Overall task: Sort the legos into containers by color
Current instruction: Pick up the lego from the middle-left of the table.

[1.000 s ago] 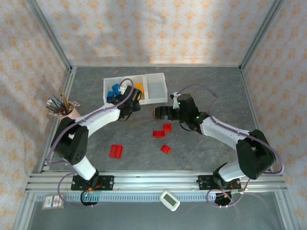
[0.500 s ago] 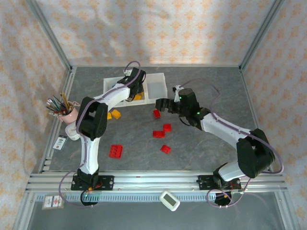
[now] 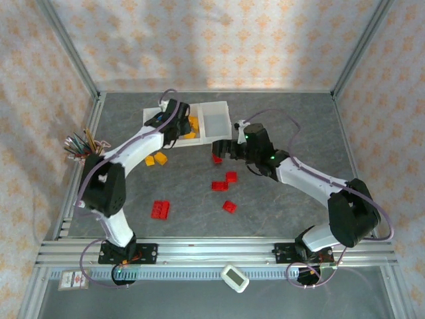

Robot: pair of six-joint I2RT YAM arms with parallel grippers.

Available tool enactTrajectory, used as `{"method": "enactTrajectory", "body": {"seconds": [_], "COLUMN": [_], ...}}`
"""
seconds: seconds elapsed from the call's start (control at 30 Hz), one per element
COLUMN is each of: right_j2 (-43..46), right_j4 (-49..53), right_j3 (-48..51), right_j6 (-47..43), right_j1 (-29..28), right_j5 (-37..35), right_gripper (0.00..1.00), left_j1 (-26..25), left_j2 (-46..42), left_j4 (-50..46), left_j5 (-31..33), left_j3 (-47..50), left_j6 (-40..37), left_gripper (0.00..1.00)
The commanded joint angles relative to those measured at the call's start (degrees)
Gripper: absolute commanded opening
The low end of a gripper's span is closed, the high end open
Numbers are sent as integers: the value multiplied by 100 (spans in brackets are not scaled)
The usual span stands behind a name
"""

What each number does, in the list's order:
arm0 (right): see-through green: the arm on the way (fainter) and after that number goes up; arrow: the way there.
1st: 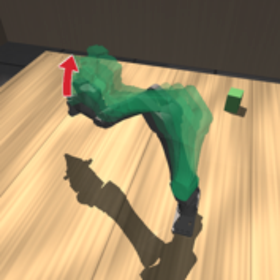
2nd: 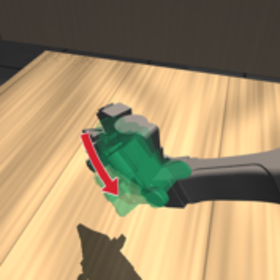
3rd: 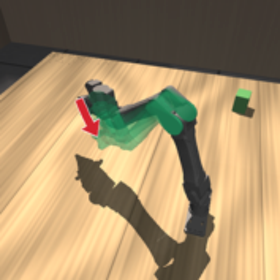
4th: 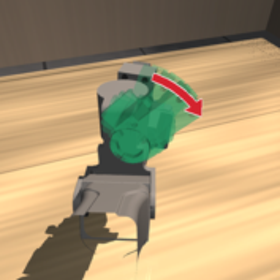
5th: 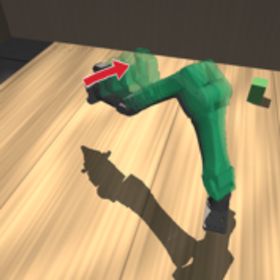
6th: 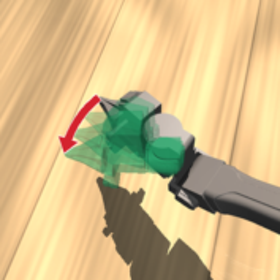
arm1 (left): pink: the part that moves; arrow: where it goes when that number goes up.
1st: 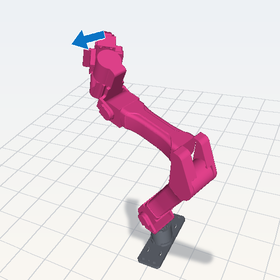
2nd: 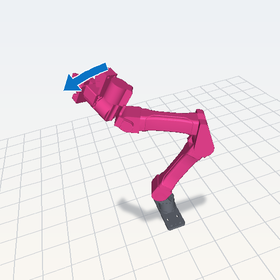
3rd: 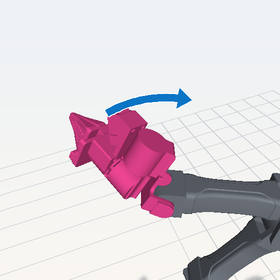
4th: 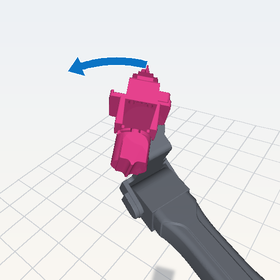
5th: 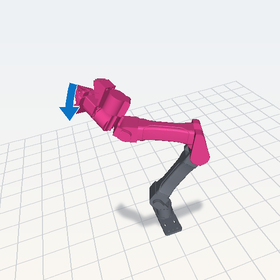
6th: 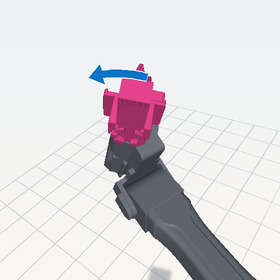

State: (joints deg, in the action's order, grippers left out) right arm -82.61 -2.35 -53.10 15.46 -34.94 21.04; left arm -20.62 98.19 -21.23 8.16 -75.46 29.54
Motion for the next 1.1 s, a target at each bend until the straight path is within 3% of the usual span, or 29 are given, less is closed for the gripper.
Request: {"method": "enactTrajectory", "body": {"seconds": [0.0,0.23,0.4,1.07], "right_j2": [68,-142,-316,-467], "right_j4": [127,-276,-669,-582], "right_j3": [146,517,645,573], "right_j6": [-194,-145,-136,-311], "right_j1": [-227,-668,-828,-825], "right_j5": [54,138,270,-56], "right_gripper": [100,100,100,100], "left_j1": [-38,-56,-56,144], "left_j2": [-632,-1775,-1770,-116], "left_j4": [118,234,398,1148], "left_j5": [-34,121,255,722], "left_j3": [710,2260,2864,2345], "left_j6": [272,1054,1512,2040], "left_gripper": [60,66,67,65]}}
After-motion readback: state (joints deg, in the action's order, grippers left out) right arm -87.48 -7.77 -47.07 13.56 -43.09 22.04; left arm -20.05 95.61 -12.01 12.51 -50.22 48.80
